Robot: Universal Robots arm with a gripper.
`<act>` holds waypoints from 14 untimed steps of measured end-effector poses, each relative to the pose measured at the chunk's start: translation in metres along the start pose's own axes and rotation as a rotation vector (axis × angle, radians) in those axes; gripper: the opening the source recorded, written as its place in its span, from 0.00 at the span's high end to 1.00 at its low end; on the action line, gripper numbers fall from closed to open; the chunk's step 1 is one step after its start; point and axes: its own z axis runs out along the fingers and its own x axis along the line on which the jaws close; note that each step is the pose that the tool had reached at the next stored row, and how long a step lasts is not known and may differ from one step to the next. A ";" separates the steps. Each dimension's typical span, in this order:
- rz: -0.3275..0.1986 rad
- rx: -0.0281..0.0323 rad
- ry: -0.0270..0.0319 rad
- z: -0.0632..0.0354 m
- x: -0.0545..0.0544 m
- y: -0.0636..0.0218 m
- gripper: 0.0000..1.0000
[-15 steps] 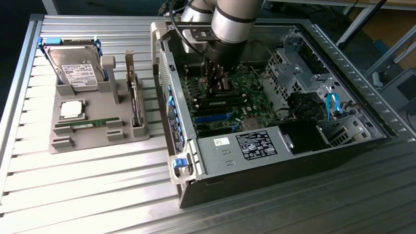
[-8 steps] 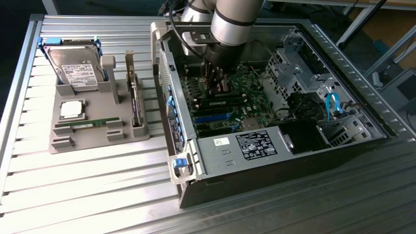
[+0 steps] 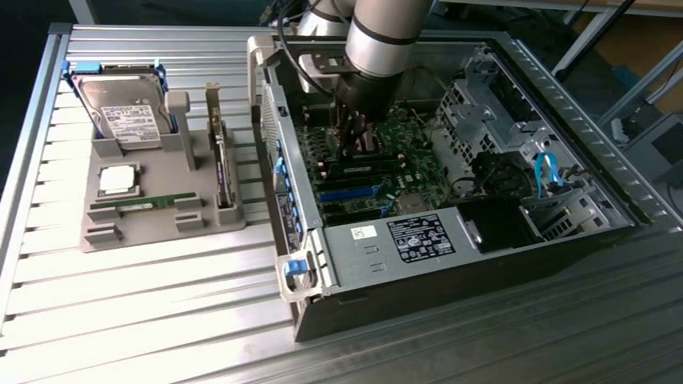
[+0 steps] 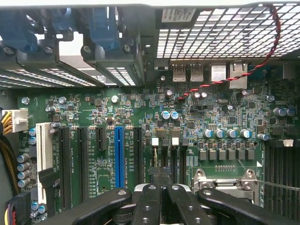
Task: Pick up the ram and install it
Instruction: 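Press down the ram until it locks into place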
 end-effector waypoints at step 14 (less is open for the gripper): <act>0.000 0.0000 0.0000 0.0054 0.000 -0.0002 0.90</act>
